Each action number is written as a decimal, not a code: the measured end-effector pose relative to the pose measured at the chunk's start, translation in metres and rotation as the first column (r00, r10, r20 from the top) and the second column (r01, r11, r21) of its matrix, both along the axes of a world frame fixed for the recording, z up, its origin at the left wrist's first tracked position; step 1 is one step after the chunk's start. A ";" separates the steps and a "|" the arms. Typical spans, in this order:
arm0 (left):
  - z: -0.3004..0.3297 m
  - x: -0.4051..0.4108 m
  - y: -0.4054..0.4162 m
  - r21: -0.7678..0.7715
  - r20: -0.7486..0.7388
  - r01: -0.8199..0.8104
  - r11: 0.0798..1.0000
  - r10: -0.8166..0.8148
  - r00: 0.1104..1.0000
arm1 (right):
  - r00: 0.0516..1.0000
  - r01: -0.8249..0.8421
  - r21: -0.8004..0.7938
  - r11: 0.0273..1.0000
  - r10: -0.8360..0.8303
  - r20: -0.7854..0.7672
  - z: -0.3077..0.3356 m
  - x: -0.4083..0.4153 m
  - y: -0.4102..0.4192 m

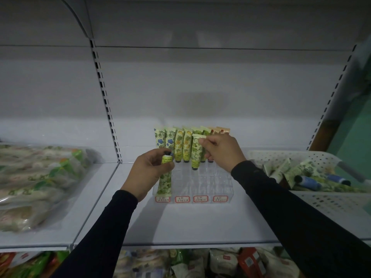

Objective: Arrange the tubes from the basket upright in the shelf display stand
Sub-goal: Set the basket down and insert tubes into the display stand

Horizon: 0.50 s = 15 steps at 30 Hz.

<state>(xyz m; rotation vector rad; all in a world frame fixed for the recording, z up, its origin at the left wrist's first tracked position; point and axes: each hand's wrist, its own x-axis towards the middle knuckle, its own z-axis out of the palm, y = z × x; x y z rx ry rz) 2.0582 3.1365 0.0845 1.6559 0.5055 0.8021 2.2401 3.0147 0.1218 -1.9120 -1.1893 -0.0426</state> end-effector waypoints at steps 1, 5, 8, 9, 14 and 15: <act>0.000 0.000 -0.001 -0.003 0.000 -0.002 1.000 0.002 1.000 | 1.000 0.012 0.007 1.000 -0.012 -0.001 -0.001 0.001 0.000; 0.001 0.001 -0.003 -0.023 0.007 0.009 1.000 -0.008 1.000 | 0.999 0.034 0.020 0.999 -0.034 0.025 -0.003 0.002 -0.001; 0.000 0.002 -0.004 -0.018 0.010 0.019 1.000 -0.019 1.000 | 0.996 0.057 0.018 0.998 -0.058 0.069 -0.002 0.001 0.001; 0.001 0.001 -0.004 -0.021 0.011 0.023 1.000 -0.023 1.000 | 0.995 0.059 0.012 0.998 -0.060 0.085 -0.001 0.001 0.002; 0.001 0.000 -0.001 -0.001 -0.003 0.017 1.000 -0.017 1.000 | 0.989 0.050 -0.010 0.999 -0.048 0.140 0.002 0.002 0.005; 0.001 -0.001 -0.001 0.006 -0.006 0.013 1.000 -0.013 1.000 | 0.987 0.050 -0.012 0.999 -0.047 0.152 0.003 0.002 0.006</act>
